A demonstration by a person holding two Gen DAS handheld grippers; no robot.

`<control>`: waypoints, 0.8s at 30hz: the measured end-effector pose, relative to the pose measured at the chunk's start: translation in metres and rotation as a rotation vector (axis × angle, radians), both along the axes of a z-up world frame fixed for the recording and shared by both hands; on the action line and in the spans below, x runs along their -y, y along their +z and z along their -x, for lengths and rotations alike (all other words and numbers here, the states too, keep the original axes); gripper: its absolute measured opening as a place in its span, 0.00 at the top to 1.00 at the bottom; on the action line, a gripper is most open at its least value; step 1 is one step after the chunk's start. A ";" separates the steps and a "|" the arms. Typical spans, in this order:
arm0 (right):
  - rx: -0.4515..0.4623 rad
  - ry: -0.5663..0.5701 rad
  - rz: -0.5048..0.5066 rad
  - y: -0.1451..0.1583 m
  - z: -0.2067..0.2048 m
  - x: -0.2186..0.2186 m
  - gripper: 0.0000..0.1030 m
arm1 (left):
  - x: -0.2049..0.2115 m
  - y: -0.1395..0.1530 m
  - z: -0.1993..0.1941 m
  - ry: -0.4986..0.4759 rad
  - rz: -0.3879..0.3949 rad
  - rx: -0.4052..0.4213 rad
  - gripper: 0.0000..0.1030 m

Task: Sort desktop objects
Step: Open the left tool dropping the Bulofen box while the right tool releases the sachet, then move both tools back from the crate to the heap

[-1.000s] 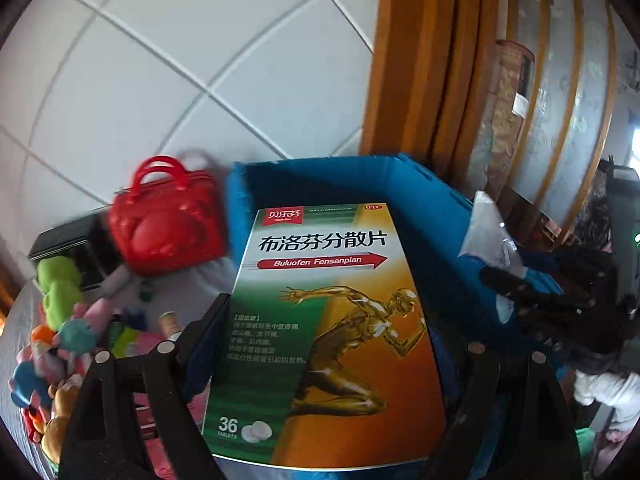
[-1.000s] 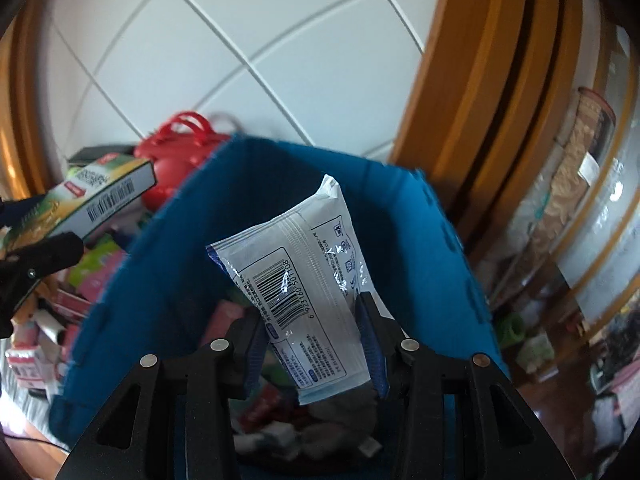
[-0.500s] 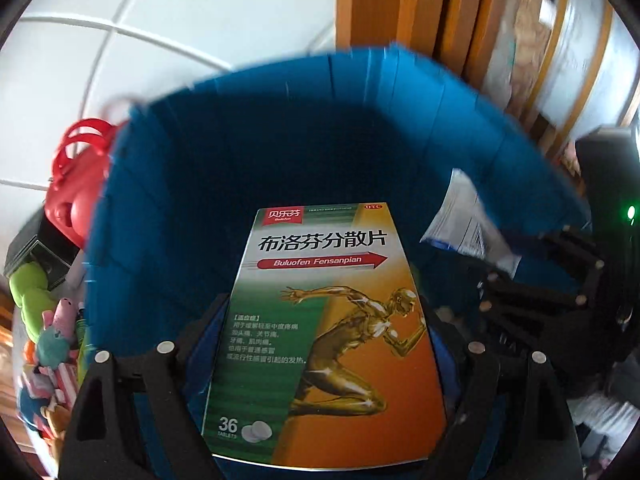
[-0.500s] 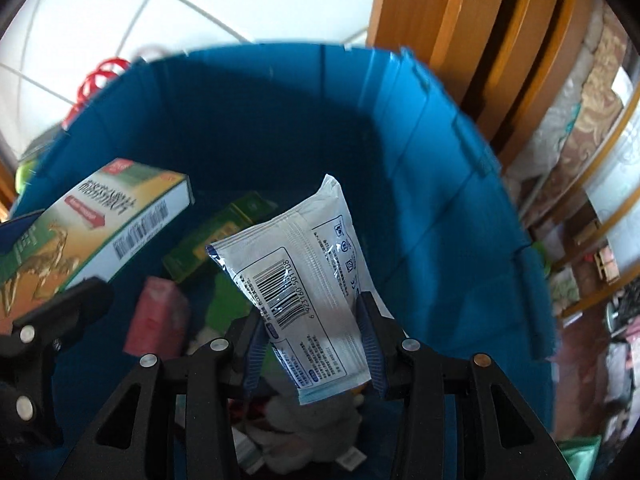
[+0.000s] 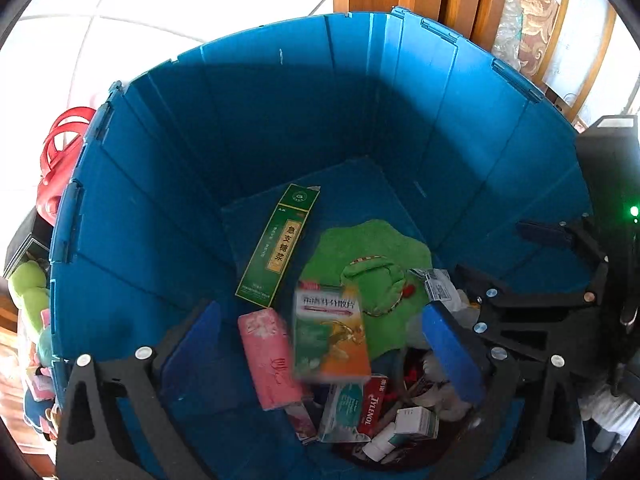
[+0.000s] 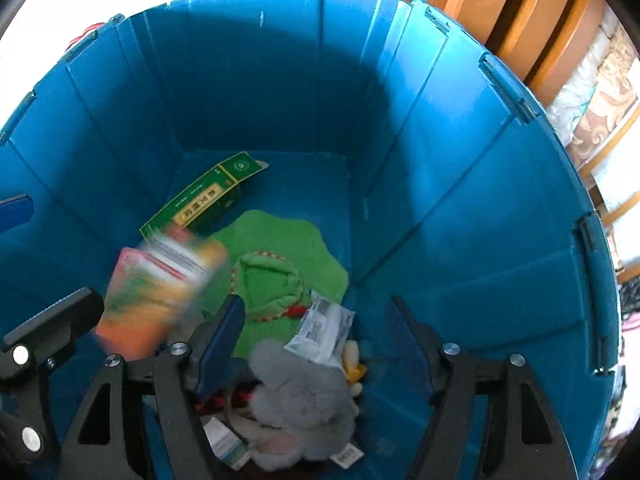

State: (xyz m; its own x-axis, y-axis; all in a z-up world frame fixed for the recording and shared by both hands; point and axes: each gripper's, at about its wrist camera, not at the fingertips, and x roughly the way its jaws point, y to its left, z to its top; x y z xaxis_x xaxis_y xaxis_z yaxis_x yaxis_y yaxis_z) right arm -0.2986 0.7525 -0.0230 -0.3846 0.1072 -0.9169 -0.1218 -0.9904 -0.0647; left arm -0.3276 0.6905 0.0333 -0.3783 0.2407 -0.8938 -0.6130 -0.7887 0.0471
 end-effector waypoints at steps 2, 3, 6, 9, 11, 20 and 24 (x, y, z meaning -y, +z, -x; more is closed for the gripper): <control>-0.003 0.000 -0.003 0.001 0.001 -0.002 0.26 | 0.000 0.001 0.002 0.002 -0.001 0.001 0.01; -0.004 -0.002 -0.003 0.002 0.001 -0.005 0.26 | 0.000 0.001 0.003 0.003 -0.003 0.001 0.01; 0.003 0.001 0.006 0.000 0.005 -0.004 0.24 | 0.002 0.003 0.002 -0.004 -0.018 0.003 0.01; 0.003 0.012 0.010 -0.002 0.009 -0.002 0.16 | 0.006 0.011 -0.002 -0.008 -0.040 0.002 0.01; -0.006 0.017 0.009 0.000 0.009 -0.001 0.14 | 0.010 0.024 -0.007 -0.013 -0.069 -0.017 0.01; -0.154 0.046 -0.045 0.051 -0.013 0.012 0.00 | 0.051 0.094 -0.048 -0.028 -0.157 -0.197 0.01; -0.246 0.083 -0.021 0.087 -0.041 0.031 0.00 | 0.079 0.121 -0.069 -0.017 -0.214 -0.273 0.01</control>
State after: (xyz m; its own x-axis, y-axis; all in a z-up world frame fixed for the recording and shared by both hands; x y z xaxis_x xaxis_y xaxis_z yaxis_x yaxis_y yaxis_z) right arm -0.2578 0.7214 0.0644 -0.6038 0.0835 -0.7927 -0.0545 -0.9965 -0.0634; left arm -0.2588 0.6118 0.1539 -0.5911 0.4198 -0.6887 -0.6138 -0.7881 0.0463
